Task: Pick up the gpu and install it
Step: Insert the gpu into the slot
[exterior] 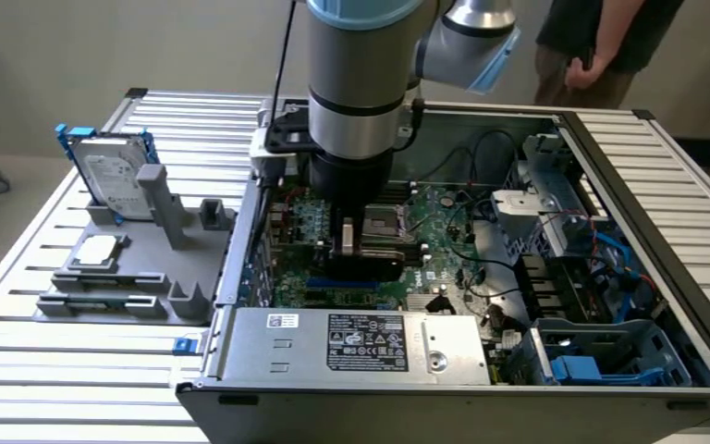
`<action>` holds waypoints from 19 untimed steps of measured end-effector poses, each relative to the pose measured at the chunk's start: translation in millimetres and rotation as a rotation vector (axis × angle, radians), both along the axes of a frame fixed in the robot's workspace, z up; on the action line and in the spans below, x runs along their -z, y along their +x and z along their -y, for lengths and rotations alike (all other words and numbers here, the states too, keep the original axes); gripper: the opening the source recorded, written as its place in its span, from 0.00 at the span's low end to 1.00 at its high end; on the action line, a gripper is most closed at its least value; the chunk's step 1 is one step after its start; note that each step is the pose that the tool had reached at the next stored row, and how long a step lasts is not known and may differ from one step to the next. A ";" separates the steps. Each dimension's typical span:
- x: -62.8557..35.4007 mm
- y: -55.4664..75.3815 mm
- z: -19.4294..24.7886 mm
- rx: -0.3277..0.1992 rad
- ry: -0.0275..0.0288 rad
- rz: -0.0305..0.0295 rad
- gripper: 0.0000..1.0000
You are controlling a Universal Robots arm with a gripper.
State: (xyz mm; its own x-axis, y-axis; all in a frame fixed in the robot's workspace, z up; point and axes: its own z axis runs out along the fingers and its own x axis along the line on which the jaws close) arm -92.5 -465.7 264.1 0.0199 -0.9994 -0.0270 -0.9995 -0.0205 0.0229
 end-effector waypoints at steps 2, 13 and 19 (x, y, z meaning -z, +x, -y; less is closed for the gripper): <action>0.7 -0.5 0.0 -0.004 0.0008 0.0000 0.26; 3.5 -0.7 0.5 -0.024 0.0067 0.0000 0.26; 3.6 -0.7 2.2 -0.031 0.0100 0.0002 0.26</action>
State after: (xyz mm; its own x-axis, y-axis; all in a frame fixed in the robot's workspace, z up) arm -93.2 -467.9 260.5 0.0507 -0.9980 -0.0370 -0.9984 -0.0516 0.0224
